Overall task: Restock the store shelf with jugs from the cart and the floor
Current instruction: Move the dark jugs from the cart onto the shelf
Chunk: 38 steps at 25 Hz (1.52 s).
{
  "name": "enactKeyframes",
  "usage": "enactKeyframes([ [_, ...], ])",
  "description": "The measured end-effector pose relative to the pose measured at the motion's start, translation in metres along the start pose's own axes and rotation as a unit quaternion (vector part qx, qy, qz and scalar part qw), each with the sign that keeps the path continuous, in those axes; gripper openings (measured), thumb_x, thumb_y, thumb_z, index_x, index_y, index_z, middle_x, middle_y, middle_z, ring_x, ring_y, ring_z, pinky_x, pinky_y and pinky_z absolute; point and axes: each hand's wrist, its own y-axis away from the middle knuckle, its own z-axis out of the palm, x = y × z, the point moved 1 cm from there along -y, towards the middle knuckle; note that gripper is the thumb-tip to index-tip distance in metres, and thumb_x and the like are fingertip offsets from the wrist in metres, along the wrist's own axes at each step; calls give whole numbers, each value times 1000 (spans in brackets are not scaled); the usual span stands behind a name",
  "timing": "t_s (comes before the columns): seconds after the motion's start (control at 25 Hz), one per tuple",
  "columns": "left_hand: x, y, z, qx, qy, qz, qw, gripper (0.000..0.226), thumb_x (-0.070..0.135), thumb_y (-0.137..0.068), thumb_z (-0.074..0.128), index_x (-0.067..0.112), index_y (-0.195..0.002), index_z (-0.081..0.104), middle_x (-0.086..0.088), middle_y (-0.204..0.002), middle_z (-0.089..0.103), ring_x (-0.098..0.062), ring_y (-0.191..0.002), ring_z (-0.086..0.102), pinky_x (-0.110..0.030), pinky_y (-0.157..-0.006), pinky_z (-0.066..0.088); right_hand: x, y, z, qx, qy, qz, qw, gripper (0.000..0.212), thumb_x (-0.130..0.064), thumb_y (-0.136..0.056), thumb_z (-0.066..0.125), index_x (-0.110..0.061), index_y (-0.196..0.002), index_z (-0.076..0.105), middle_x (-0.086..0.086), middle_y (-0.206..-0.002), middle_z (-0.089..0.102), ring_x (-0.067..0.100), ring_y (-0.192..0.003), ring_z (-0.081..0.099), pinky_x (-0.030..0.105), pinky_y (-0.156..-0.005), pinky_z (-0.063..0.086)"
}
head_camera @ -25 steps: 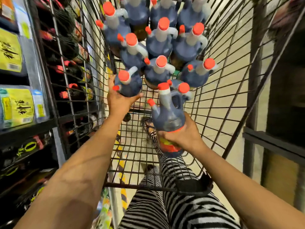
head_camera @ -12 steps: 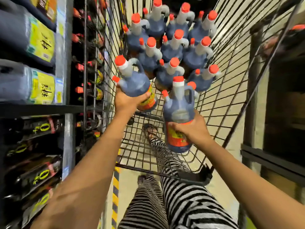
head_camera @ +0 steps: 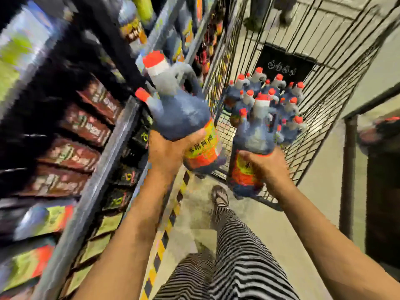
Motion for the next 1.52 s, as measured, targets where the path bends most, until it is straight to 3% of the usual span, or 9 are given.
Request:
enactKeyframes([
  [0.12,43,51,-52,29,-30,38,998,55,8,-46,87,19,-92,60,26,-72,69,10,-67,62,-11,-61,49,-32,47,27,-36,4,-58,998,35,-12,-65,84,-30,-76,57,-7,-89,64,-12,-67,58,12,-65,49],
  [0.2,67,84,-81,54,-42,70,995,54,20,-44,86,19,-92,61,25,-74,70,10,-67,61,-12,-61,48,-52,76,46,-57,4,-75,996,35,-19,-62,86,-31,-76,57,0,-98,66,3,-77,60,24,-73,50],
  [0.32,100,132,-123,108,-31,93,989,49,24,-42,81,22,-87,63,23,-73,71,9,-68,63,-13,-61,49,-85,121,77,-137,-49,-102,984,36,-13,-60,85,-29,-79,60,-1,-97,67,-5,-68,61,17,-67,52],
  [0.56,137,204,-193,232,-12,78,969,37,36,-44,77,30,-81,74,10,-81,74,-8,-77,68,-26,-66,54,-139,177,132,-268,-56,-148,950,56,-45,-35,74,-22,-86,64,-4,-88,68,-2,-68,61,22,-67,49],
  [0.88,196,213,-231,335,-40,97,937,35,34,-48,79,21,-79,71,5,-74,74,-9,-69,69,-22,-58,53,-239,208,194,-455,-37,-173,873,37,-28,-52,79,-17,-87,72,3,-86,75,19,-77,70,40,-75,56],
  [1.08,218,184,-255,412,-77,108,902,30,35,-51,86,25,-77,74,2,-82,76,-17,-81,72,-41,-77,58,-308,205,232,-478,0,-251,841,25,-26,-59,85,-16,-77,72,-1,-77,74,12,-70,69,38,-68,57],
  [1.28,236,155,-278,479,-116,99,864,41,48,-41,85,26,-74,75,6,-81,76,-9,-78,72,-35,-75,59,-342,196,266,-495,4,-264,828,27,-29,-59,85,-18,-78,70,2,-78,73,18,-70,70,41,-65,58],
  [1.44,238,129,-293,530,-168,95,826,75,50,-40,87,20,-105,67,5,-98,72,-4,-84,68,-25,-71,55,-351,194,297,-499,25,-295,814,60,-47,-37,85,-12,-85,74,3,-84,75,16,-78,72,45,-73,60],
  [1.52,233,121,-296,539,-209,87,811,74,47,-46,90,20,-109,62,7,-101,69,-6,-87,66,-23,-72,52,-347,191,310,-505,3,-302,809,53,-33,-46,88,-12,-92,72,1,-88,74,14,-84,71,41,-79,59],
])
